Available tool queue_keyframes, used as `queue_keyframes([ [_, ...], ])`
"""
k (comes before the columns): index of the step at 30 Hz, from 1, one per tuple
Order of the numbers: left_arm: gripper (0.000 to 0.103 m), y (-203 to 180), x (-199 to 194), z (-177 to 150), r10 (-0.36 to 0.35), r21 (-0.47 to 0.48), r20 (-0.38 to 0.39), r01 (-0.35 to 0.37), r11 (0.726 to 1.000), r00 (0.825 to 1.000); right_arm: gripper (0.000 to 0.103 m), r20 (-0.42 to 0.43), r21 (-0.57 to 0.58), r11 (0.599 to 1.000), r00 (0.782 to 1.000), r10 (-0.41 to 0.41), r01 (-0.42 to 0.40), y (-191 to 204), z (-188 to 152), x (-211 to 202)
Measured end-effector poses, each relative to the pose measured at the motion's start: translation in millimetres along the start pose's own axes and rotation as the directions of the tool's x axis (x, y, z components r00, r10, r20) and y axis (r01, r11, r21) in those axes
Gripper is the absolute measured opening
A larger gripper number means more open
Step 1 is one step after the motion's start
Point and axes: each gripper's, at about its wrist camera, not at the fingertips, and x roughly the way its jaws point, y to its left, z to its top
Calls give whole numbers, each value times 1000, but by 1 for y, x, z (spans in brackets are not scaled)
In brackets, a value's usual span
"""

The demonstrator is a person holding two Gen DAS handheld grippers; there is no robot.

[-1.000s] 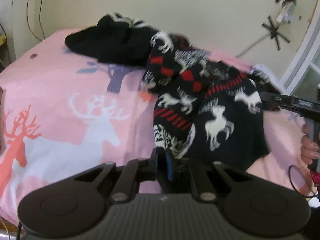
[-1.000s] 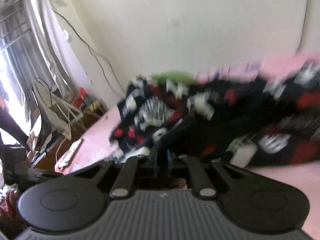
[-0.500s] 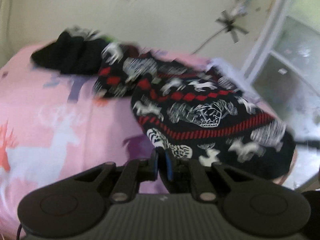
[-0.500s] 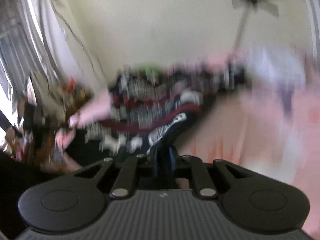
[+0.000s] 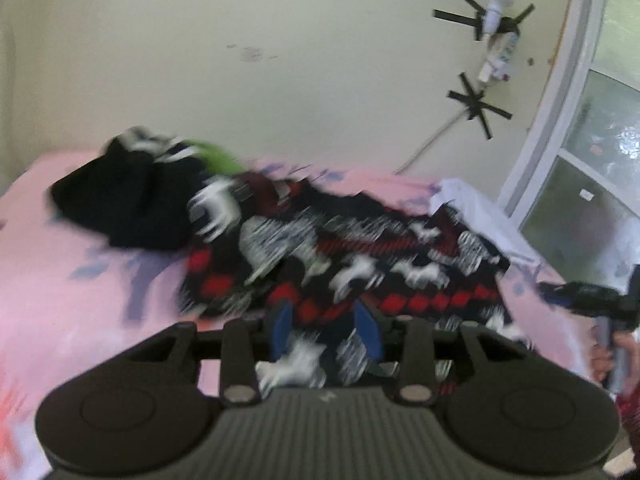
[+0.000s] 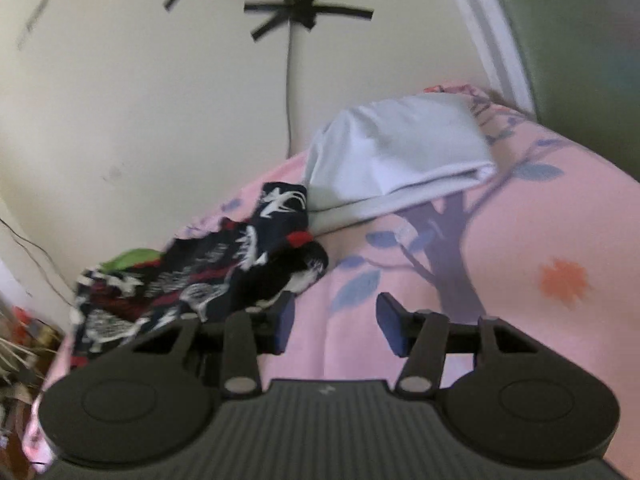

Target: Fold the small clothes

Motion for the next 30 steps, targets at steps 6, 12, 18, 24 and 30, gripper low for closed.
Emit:
queue_keyframes([
  [6, 39, -17, 99, 42, -115, 1, 6, 115, 993, 993, 49, -3, -75, 997, 1000, -28, 28, 18, 12, 56],
  [12, 42, -23, 182, 55, -76, 55, 11, 75, 996, 997, 3, 54, -269, 949, 986, -156, 165, 62, 23, 67],
  [18, 42, -1, 214, 37, -70, 19, -87, 72, 997, 994, 6, 554, -772, 301, 825, -112, 560, 169, 8, 38],
  [24, 42, 5, 215, 37, -83, 2, -96, 83, 997, 992, 27, 282, -901, 317, 955, -87, 295, 165, -48, 28],
  [30, 47, -1, 213, 38, -66, 40, -94, 70, 997, 993, 38, 231, -657, 707, 963, -139, 260, 116, -27, 4],
])
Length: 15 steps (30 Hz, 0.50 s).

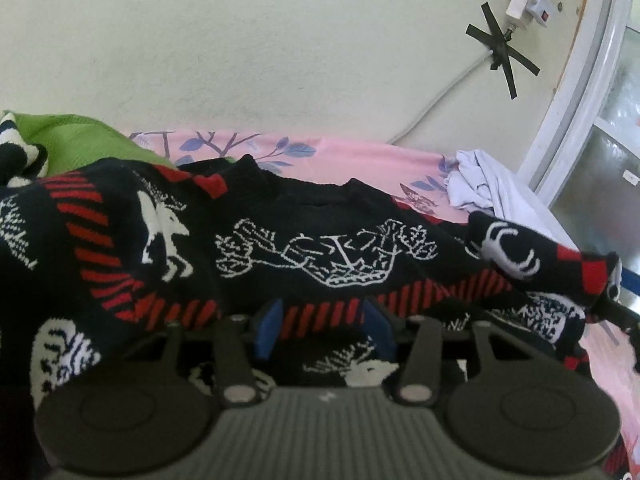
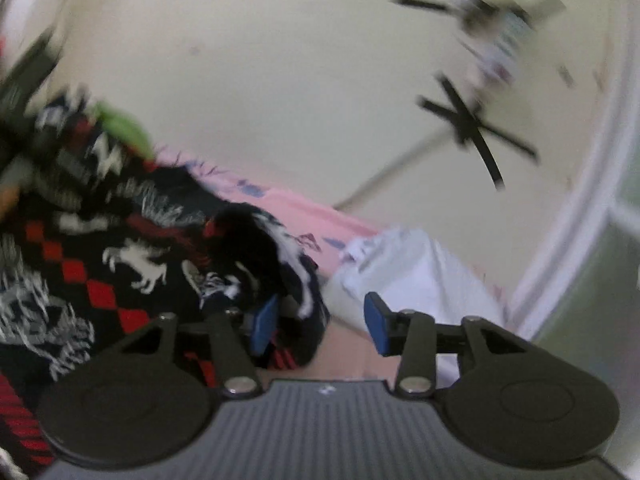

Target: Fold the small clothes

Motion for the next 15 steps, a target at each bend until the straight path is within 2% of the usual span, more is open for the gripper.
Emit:
queue_keyframes([
  [4, 48, -1, 1, 0, -1, 3, 0, 1, 1000, 1000, 40, -34, 151, 988, 998, 52, -46, -18, -19, 2],
  [7, 49, -3, 1, -1, 4, 13, 1, -4, 1000, 1000, 39, -71, 271, 959, 992, 100, -77, -23, -26, 24],
  [8, 49, -3, 1, -1, 4, 13, 1, -4, 1000, 1000, 35, -90, 331, 939, 987, 133, -97, -27, -28, 34],
  [10, 49, -3, 1, -1, 1, 10, 1, -1, 1000, 1000, 14, -108, 404, 907, 978, 179, -121, -26, -28, 53],
  [11, 49, -2, 0, -1, -2, 8, 2, 2, 1000, 1000, 8, -120, 398, 912, 980, 157, -98, -24, -25, 56],
  [13, 49, -1, 0, -1, -5, 4, 3, 5, 1000, 1000, 4, -108, 235, 972, 994, 21, 5, -15, -9, 49],
  [14, 49, -1, 0, -1, -6, 3, 3, 6, 1000, 1000, 4, -65, 82, 989, 991, -117, 122, -9, 2, 41],
  [15, 49, -1, 0, -1, -7, 3, 3, 7, 1000, 1000, 4, 1, -78, 965, 968, -251, 250, -3, 8, 33],
])
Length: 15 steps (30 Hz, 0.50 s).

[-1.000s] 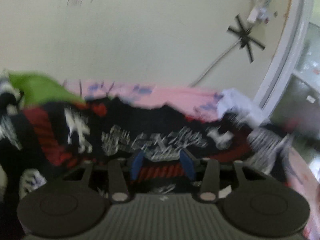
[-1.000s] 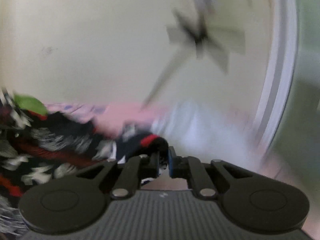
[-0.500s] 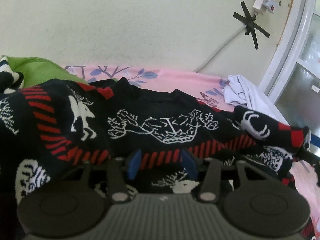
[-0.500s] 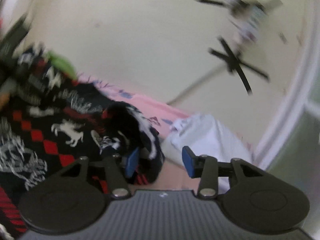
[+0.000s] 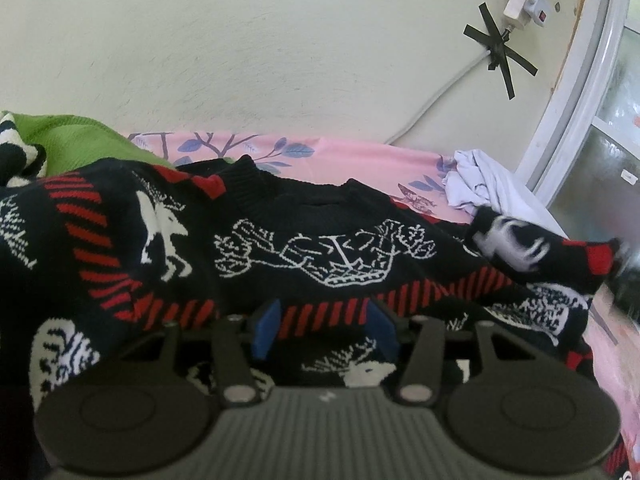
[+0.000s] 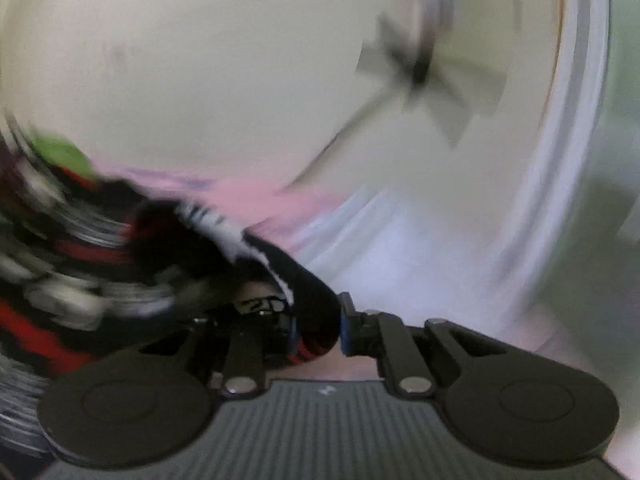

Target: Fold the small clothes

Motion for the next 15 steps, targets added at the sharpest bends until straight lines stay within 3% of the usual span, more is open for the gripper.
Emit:
queue_keyframes([
  [1, 49, 0, 0, 0, 0, 1, 0, 0, 1000, 1000, 4, 75, -162, 974, 986, -147, 158, 3, 2, -6],
  [2, 49, 0, 0, 0, 1, 2, 0, -1, 1000, 1000, 5, 170, -313, 887, 939, -299, 339, 3, 0, -8],
  [3, 49, -1, 0, 0, 1, 3, 0, -1, 1000, 1000, 10, 230, -394, 804, 895, -382, 445, -3, -5, -8],
  [4, 49, -1, 0, 0, 2, 3, 0, -2, 1000, 1000, 15, 247, -445, 750, 873, -421, 488, -13, -11, -8],
  [6, 50, -1, 1, 0, 4, 8, -1, -4, 1000, 1000, 48, 195, -499, 703, 856, -478, 506, -35, -28, -7],
  [9, 52, -3, 1, -1, 7, 15, 0, -7, 1000, 1000, 48, -14, -496, 783, 898, -440, 376, -56, -61, -19],
  [12, 53, -3, 1, -1, 7, 16, 0, -7, 1000, 1000, 43, -141, -442, 842, 902, -408, 311, -57, -89, -34],
  [15, 54, -4, 2, -1, 9, 20, 0, -9, 1000, 1000, 39, -231, -247, 942, 930, -285, 227, -66, -87, -51],
])
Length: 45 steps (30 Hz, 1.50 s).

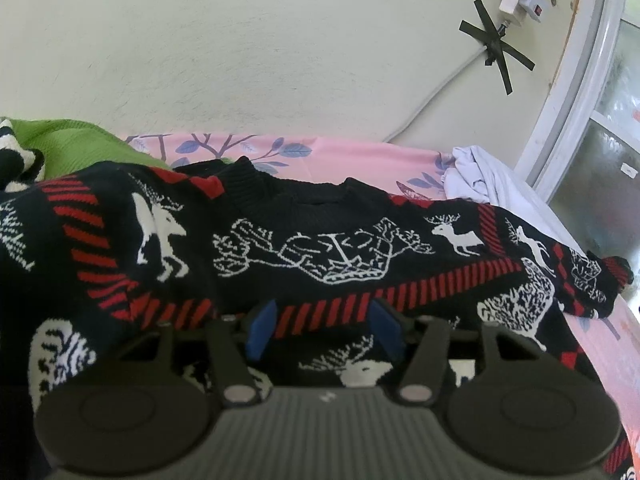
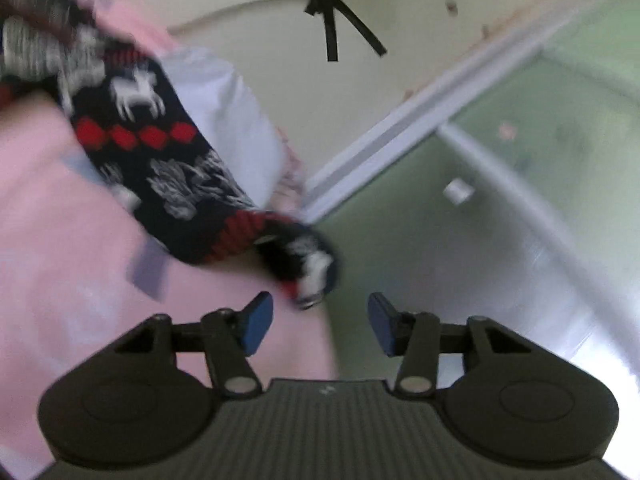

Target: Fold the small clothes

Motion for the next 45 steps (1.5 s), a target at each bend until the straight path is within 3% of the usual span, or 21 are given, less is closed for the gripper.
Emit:
queue_keyframes([
  [2, 54, -1, 0, 0, 1, 3, 1, -1, 1000, 1000, 40, 73, 175, 976, 990, 121, -132, -14, 12, -15],
  [4, 55, -1, 1, -1, 5, 9, 2, -5, 1000, 1000, 40, 162, 330, 891, 948, 273, -313, -20, 35, -18],
  [8, 55, -1, -23, -1, -51, -32, 1, 51, 998, 999, 41, 312, 440, 667, 798, 515, -602, 10, 86, -9],
  [11, 56, 9, -86, -8, -100, -49, 106, 106, 993, 989, 41, 360, 395, 515, 644, 675, -761, 59, 120, -8],
  [13, 67, 24, -131, -16, -37, -55, 181, 48, 997, 983, 41, 372, 328, 450, 552, 746, -830, 90, 134, -18],
  [15, 74, 45, -165, -24, 97, -100, 223, -76, 992, 970, 42, 371, 256, 412, 482, 793, -875, 116, 144, -25],
  [18, 72, 86, -187, -37, 242, -212, 182, -202, 956, 953, 43, 362, 216, 381, 437, 824, -899, 143, 147, -29],
  [19, 71, 99, -188, -41, 257, -259, 151, -213, 942, 955, 43, 359, 220, 367, 425, 831, -904, 148, 145, -27],
  [23, 71, 126, -175, -59, 252, -359, 66, -213, 909, 965, 51, 375, 269, 337, 421, 826, -902, 144, 141, -16],
  [26, 76, 112, -161, -70, 195, -332, 61, -164, 929, 979, 51, 382, 336, 287, 408, 829, -897, 137, 137, -2],
  [29, 73, 94, -147, -74, 221, -271, 36, -204, 941, 975, 52, 387, 375, 256, 401, 830, -891, 133, 137, 5],
  [30, 61, 93, -142, -75, 221, -270, 23, -207, 940, 975, 52, 391, 376, 253, 400, 829, -891, 132, 136, 5],
  [31, 32, 93, -138, -75, 203, -273, 10, -193, 942, 979, 53, 395, 372, 254, 400, 827, -893, 132, 136, 4],
  [32, 24, 94, -134, -77, 197, -279, -7, -191, 941, 980, 53, 399, 367, 257, 401, 825, -894, 132, 135, 3],
  [35, 18, 89, -147, -65, 289, -271, 43, -267, 925, 956, 53, 397, 350, 273, 405, 824, -896, 134, 137, -2],
  [37, 18, 76, -168, -49, 377, -238, 138, -339, 910, 916, 53, 398, 347, 278, 409, 821, -896, 134, 136, -3],
  [40, 16, 32, -190, -22, 455, -117, 313, -441, 890, 834, 54, 400, 355, 277, 413, 818, -893, 133, 137, -1],
  [41, 16, 13, -190, -15, 440, -59, 355, -450, 891, 825, 54, 400, 358, 277, 414, 818, -892, 133, 137, -1],
  [42, 17, -5, -186, -11, 401, -2, 381, -433, 901, 833, 54, 401, 361, 278, 417, 816, -890, 133, 137, -1],
  [44, 26, -42, -171, -7, 275, 124, 392, -347, 930, 878, 54, 400, 365, 283, 424, 813, -887, 133, 136, 0],
  [45, 45, -57, -161, -9, 207, 186, 375, -292, 938, 904, 54, 399, 366, 285, 426, 812, -886, 132, 136, 0],
])
